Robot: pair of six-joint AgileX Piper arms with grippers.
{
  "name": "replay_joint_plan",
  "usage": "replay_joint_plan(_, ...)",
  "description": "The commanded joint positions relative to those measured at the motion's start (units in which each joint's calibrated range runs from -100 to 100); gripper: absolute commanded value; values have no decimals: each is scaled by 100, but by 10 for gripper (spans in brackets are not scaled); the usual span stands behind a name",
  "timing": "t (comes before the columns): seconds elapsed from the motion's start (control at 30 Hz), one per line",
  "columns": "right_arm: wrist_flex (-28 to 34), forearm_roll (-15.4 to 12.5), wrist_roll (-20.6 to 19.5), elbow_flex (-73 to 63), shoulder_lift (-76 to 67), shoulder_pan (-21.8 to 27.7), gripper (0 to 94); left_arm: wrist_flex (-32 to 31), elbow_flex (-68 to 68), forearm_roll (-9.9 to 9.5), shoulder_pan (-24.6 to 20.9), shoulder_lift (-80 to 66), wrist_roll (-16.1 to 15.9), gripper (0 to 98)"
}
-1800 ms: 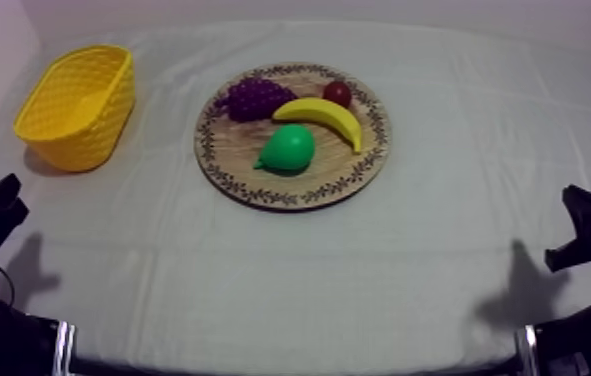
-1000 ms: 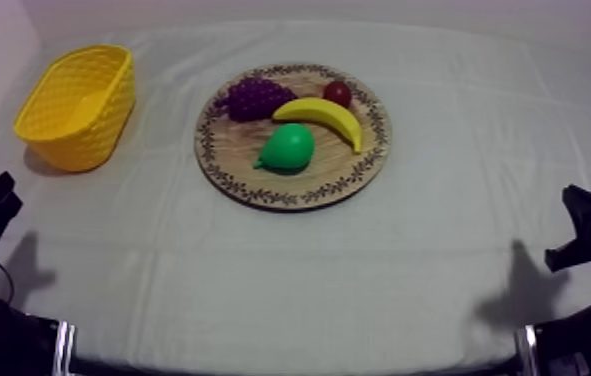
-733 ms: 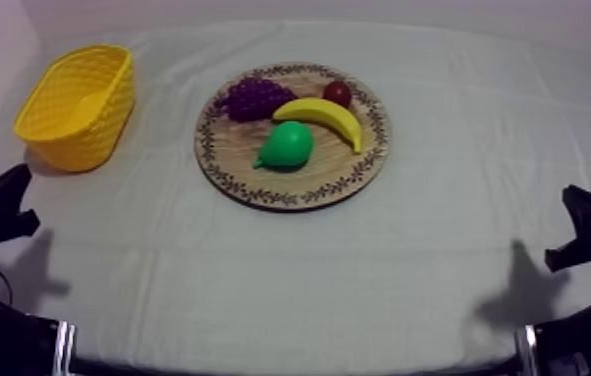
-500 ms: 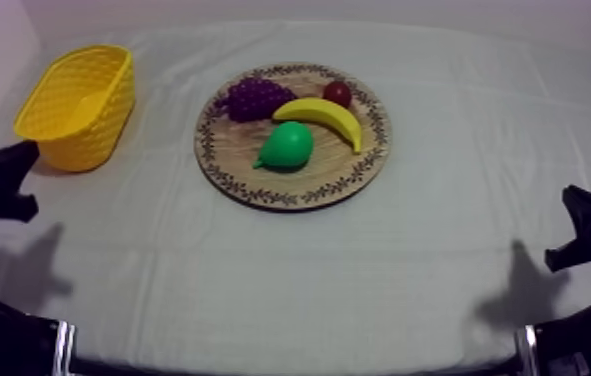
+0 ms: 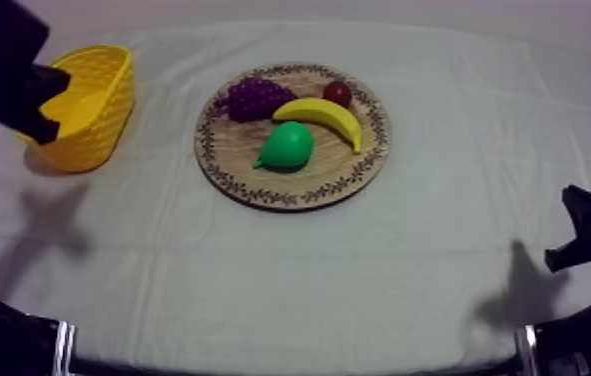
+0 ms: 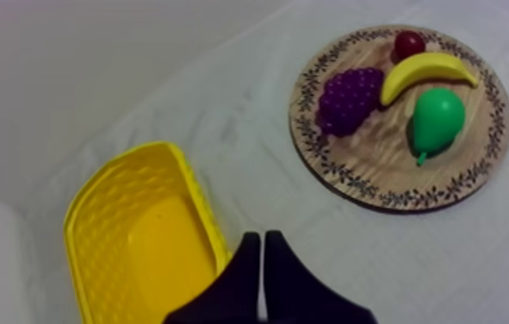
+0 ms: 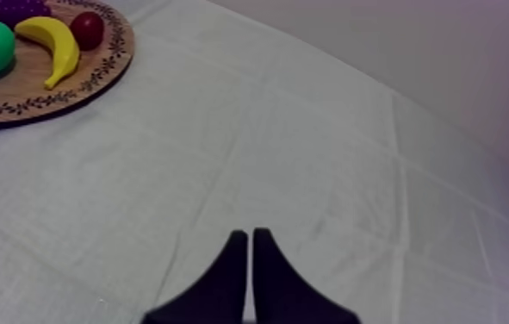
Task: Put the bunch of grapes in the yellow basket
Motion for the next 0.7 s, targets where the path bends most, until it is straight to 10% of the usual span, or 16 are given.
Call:
replay_joint_plan(0.0,2,-1,1,0,0,0,3,361,-1072,1,136,1134,-323,0)
replay_joint_plan(0.67,2,-1,1,0,0,0,3,2467,-5408,-83,772,5060,-1078,0)
